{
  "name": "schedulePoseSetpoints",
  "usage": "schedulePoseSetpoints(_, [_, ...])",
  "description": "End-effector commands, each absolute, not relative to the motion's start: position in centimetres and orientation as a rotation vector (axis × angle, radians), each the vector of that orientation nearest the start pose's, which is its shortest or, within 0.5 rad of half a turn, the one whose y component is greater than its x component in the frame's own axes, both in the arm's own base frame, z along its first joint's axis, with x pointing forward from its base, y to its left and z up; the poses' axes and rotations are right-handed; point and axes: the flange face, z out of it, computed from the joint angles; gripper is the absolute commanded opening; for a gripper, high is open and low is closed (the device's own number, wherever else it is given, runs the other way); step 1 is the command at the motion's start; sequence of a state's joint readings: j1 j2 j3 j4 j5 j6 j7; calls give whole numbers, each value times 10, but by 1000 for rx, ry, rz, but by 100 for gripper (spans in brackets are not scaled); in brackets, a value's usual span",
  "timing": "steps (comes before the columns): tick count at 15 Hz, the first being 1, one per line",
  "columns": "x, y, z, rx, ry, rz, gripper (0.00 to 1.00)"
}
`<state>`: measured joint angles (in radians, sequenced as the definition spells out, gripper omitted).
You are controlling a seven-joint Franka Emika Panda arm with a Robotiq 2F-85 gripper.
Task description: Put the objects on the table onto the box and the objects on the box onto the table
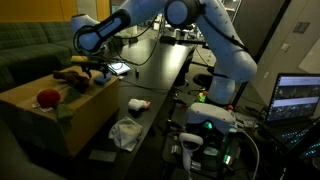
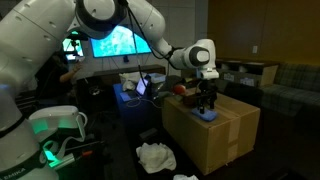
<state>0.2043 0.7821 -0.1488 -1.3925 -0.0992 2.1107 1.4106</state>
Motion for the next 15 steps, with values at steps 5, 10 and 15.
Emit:
schedulePoseSetpoints(5, [714, 27, 250, -2620, 2114, -228, 100])
schedulePoseSetpoints(10, [710, -8, 244, -2648, 2116, -224, 100])
schedulePoseSetpoints(15, [708, -29, 231, -2678, 2076, -206, 90])
